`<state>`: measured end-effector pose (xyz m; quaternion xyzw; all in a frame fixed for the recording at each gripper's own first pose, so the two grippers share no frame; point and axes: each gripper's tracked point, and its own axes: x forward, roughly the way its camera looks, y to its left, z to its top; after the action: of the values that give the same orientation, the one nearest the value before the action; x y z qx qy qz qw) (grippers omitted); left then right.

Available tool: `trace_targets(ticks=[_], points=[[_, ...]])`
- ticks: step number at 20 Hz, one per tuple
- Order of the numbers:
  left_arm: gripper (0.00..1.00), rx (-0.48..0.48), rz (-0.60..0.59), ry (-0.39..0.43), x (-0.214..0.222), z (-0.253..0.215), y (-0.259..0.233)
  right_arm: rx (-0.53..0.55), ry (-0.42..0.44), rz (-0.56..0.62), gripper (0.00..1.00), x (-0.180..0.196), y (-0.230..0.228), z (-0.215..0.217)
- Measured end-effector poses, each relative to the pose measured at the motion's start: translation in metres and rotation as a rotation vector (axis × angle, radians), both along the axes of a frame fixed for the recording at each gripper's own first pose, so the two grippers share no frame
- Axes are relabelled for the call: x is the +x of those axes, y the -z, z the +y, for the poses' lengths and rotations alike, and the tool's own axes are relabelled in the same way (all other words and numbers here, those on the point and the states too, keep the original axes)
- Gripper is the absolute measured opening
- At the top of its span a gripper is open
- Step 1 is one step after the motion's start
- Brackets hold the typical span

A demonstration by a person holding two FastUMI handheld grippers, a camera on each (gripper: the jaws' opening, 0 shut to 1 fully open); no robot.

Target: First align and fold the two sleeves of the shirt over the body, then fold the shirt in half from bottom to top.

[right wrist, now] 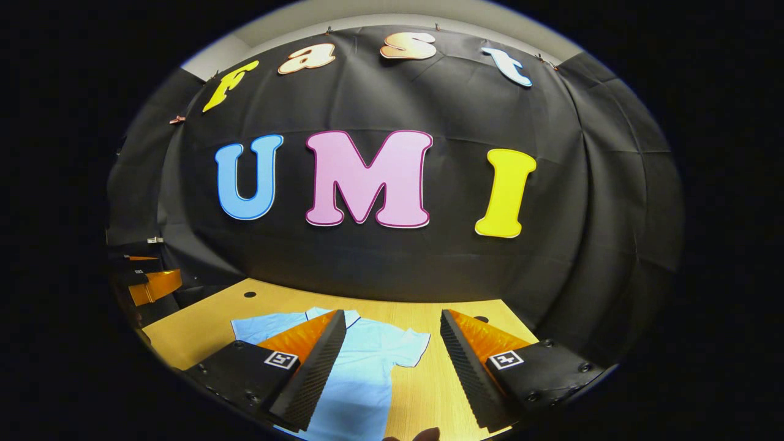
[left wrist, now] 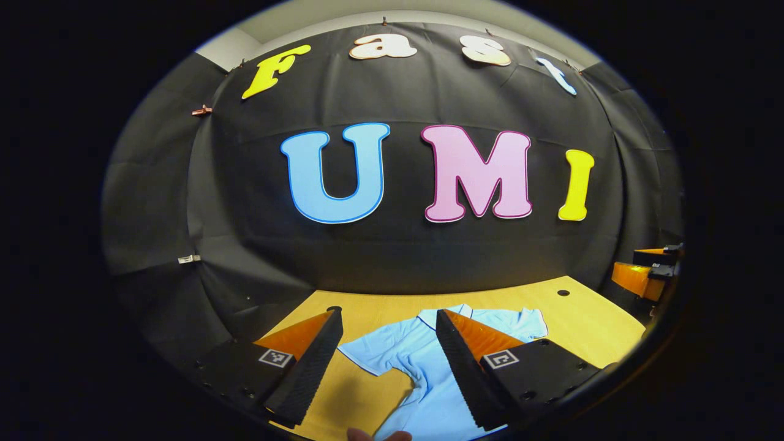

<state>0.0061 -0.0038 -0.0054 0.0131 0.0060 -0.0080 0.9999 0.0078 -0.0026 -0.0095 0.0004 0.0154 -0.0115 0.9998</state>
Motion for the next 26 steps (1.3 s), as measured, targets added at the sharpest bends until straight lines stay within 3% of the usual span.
trace_targets(ticks=[9,14,21,26], points=[[0.96,0.014,0.005,0.004,0.005,0.0,0.003,0.007,0.002,0.031,0.97,0.014,0.01,0.0],[0.96,0.016,0.007,-0.007,0.007,0.002,0.004,0.013,0.01,0.093,0.97,0.051,0.032,-0.008],[0.96,0.02,0.044,-0.039,0.012,0.005,0.021,0.069,-0.002,0.325,0.97,0.132,0.12,-0.025],[0.96,0.025,0.075,-0.051,0.014,0.005,0.033,0.139,0.073,0.486,0.97,0.183,0.198,-0.053]])
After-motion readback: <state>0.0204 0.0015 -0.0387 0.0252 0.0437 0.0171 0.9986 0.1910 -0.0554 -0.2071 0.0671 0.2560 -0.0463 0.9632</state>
